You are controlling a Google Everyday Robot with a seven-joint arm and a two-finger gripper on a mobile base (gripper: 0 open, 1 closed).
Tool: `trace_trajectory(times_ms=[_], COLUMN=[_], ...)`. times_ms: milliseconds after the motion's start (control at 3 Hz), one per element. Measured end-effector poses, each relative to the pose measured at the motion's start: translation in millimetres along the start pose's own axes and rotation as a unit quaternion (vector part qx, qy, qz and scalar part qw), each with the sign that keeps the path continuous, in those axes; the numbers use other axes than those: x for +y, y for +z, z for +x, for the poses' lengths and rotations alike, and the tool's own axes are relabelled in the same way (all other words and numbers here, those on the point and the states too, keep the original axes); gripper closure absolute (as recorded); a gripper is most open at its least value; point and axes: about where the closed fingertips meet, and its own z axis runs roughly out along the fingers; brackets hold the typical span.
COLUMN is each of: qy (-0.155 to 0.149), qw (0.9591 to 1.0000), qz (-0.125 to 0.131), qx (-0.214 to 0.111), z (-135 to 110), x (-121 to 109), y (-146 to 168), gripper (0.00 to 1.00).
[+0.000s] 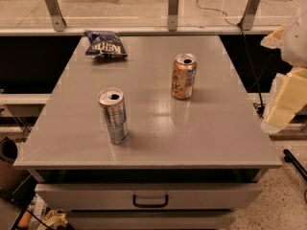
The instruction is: Move redbull can near blue chip bag
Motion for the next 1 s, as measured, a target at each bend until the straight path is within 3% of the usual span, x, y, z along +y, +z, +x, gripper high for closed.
trace_trajectory(times_ms=[333, 667, 1000], qy=[0.0, 0.001, 0.0], qw=[1.0, 0.9993, 0.9935], qz=[0.0, -0.008, -0.021], qx=[0.0, -0.036, -0.112], z=[0.0, -8.2, -26.5], x=[0.0, 2.3, 12.7], y=[0.0, 6.7, 24.0], gripper=[0.0, 0.0, 0.0])
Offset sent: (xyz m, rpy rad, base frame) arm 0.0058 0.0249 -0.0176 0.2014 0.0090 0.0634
